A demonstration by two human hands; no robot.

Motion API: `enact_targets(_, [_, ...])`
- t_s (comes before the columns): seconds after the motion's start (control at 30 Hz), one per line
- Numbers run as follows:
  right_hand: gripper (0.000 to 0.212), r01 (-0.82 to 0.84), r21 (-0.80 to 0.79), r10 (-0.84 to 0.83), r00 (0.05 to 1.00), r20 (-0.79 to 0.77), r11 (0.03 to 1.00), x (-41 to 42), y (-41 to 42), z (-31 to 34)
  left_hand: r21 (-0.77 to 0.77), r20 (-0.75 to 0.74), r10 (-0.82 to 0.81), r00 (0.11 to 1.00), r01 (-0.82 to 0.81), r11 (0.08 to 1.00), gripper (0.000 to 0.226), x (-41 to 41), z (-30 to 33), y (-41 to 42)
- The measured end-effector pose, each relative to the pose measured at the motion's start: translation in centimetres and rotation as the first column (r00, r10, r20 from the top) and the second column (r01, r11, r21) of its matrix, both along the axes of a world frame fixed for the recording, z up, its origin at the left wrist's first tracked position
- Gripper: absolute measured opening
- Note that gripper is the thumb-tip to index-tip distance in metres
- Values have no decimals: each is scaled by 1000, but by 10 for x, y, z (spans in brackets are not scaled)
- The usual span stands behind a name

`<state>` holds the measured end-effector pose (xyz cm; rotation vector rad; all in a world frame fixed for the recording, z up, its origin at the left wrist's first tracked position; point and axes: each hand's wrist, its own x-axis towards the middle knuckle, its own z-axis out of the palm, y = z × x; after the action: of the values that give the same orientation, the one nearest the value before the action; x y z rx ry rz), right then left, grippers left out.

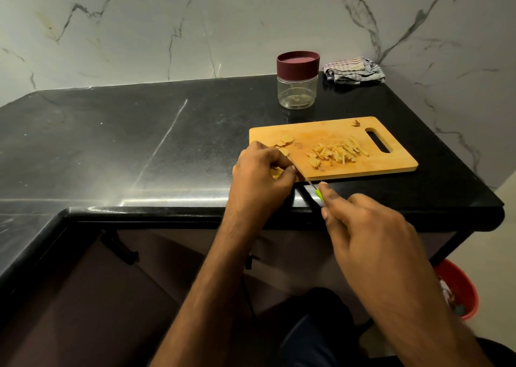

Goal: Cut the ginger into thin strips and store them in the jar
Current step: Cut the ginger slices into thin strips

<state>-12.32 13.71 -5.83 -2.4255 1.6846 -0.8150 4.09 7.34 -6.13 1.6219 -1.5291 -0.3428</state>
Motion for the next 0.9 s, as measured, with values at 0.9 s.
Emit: enact_targets(0.9, [47, -35, 6, 34, 986, 164, 999, -11, 9, -1, 23, 8, 13, 1000, -13, 1000, 10, 1, 2, 2])
